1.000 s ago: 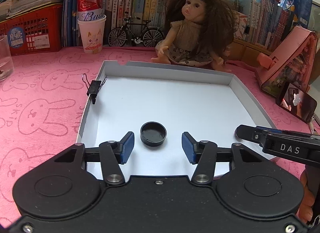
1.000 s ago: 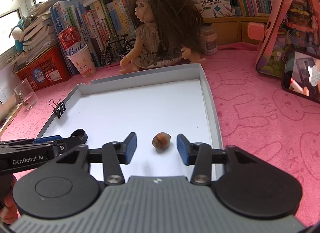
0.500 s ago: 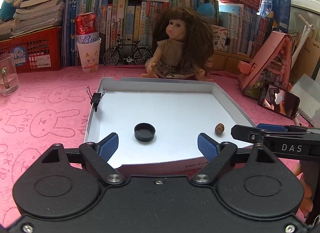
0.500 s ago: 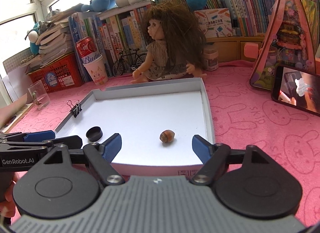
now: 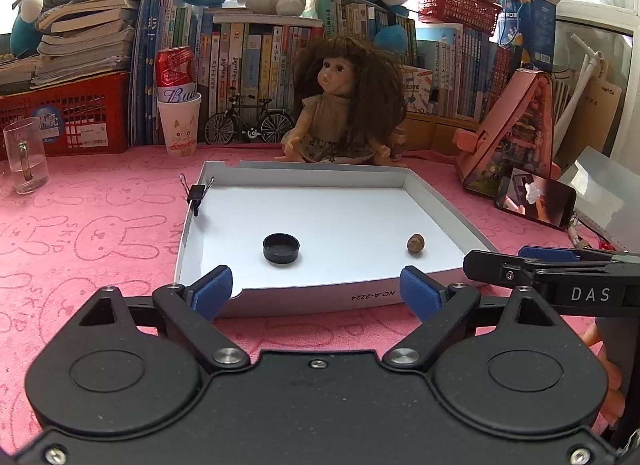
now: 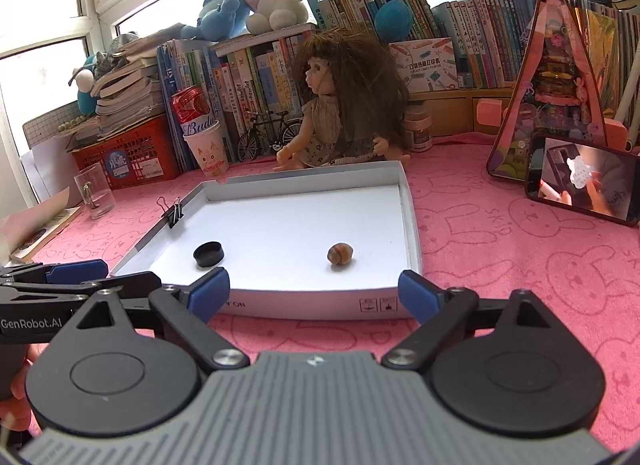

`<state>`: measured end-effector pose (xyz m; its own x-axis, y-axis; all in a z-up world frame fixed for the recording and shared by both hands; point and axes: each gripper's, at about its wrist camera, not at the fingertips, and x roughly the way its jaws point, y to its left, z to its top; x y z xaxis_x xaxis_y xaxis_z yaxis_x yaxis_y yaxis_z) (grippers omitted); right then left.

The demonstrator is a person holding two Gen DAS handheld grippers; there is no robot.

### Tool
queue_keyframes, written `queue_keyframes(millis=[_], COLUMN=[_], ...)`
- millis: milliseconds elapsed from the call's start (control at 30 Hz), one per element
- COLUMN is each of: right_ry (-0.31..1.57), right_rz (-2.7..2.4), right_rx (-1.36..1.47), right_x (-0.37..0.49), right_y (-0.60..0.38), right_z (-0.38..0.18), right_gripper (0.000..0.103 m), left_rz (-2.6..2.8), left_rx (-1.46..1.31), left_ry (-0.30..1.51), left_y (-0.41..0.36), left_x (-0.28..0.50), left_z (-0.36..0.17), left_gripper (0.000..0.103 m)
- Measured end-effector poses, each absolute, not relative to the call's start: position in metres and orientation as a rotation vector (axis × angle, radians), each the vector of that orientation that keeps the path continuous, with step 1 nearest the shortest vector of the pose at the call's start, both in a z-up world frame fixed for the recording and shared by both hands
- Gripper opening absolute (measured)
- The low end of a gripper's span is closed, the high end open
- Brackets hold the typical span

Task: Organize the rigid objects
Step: 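Withdraw both tools from the tray back toward the remaining objects, then grasp the second black round cap with the left tool while the right tool grasps the clear plastic lid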

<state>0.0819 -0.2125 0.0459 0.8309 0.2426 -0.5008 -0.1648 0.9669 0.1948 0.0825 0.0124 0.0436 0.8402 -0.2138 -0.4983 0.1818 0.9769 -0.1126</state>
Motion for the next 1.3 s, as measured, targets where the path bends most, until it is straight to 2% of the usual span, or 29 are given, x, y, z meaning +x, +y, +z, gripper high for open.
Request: queue_keyframes(millis=[267, 1033, 1133, 1233, 1300], right_ry=[0.509, 0.477, 0.484, 0.489, 0.492], right_rz=[0.221, 0.209, 0.194, 0.173, 0.163], right_rx=[0.095, 0.026, 0.027, 0.041, 0.059], right_x=[0.057, 0.002, -0.001, -0.003, -0.003], right_y=[-0.207, -0.201, -0.203, -0.207, -0.21], right_z=[0.04, 0.01, 0.007, 0.004, 0.003], right_gripper=[0.103, 0.103, 0.103, 0.103, 0.103], left_rz=[-0.25, -0.235, -0.223, -0.214, -0.208], left_rx=[-0.02, -0.016, -0.031, -0.054, -0.072], left_ry=[0.497, 0.466, 0.469, 0.482, 0.491], left_y=[0.009, 0.018, 0.024, 0.031, 0.035], left_x=[0.056, -0.003, -0.009, -0.013, -0.015], left_z=[0.037, 0.008, 0.004, 0.001, 0.0], left_gripper=[0.092, 0.093, 0.091, 0.085, 0.078])
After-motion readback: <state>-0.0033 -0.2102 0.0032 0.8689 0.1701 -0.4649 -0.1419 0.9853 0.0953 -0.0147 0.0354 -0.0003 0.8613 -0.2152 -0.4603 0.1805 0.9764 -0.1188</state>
